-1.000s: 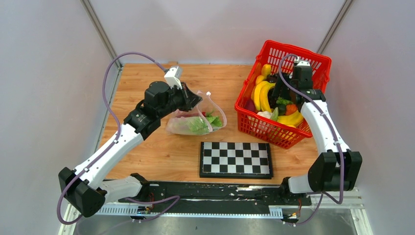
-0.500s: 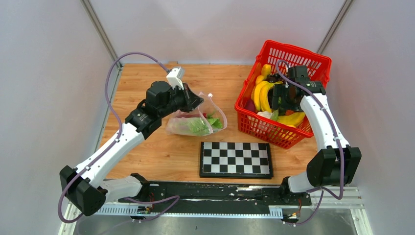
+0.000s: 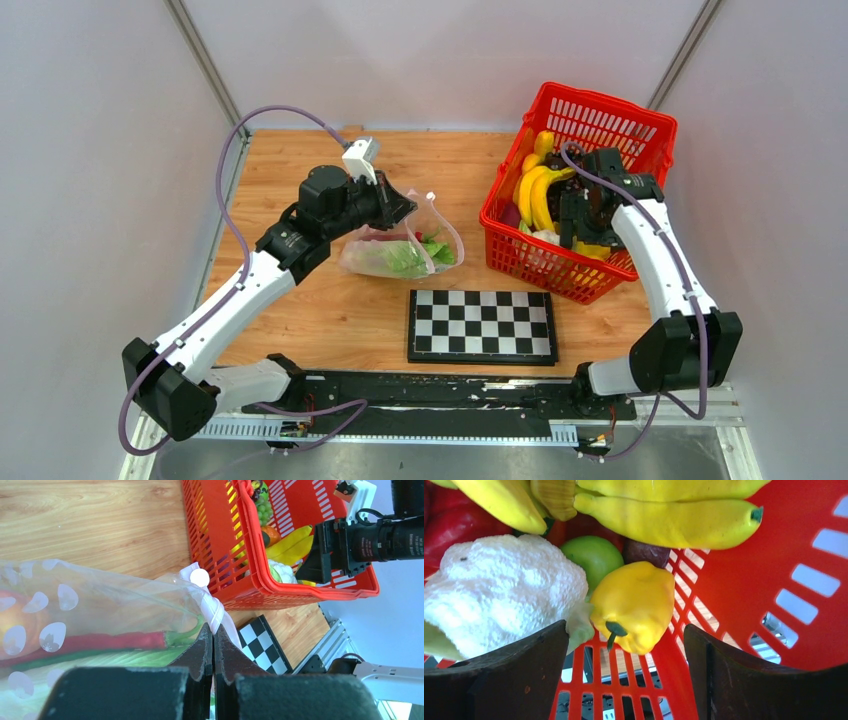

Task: Place the food in the zip-top bag and seal the zipper
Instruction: Pick up the fake vegetable from the bin.

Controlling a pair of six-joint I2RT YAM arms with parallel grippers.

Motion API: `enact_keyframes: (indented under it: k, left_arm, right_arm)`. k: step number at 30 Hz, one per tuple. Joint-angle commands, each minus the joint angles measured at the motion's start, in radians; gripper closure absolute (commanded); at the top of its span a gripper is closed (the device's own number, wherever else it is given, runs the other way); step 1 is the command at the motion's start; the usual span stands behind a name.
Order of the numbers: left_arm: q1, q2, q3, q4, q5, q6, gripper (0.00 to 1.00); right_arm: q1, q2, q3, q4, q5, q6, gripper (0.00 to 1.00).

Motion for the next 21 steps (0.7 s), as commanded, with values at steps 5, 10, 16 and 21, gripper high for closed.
enact_keyframes:
  k: [5, 10, 16, 21]
  left_arm:
    - [0.004, -0.017, 0.044, 0.034, 0.02, 0.026, 1.0]
    - [0.004, -0.022, 0.04, 0.036, 0.017, 0.027, 1.0]
    - [0.004, -0.012, 0.039, 0.046, 0.034, 0.02, 1.0]
    - [0.004, -0.012, 0.038, 0.049, 0.04, 0.017, 1.0]
  right_arm:
    - [0.017, -0.093, 0.119, -0.108, 0.017, 0.048, 0.21]
    - [0.017, -0.088, 0.085, -0.147, 0.028, 0.041, 0.19]
    - [0.018, -0.076, -0.013, -0.089, 0.017, 0.034, 0.15]
    - [0.019, -0.005, -0.041, -0.051, 0.033, 0.037, 0.11]
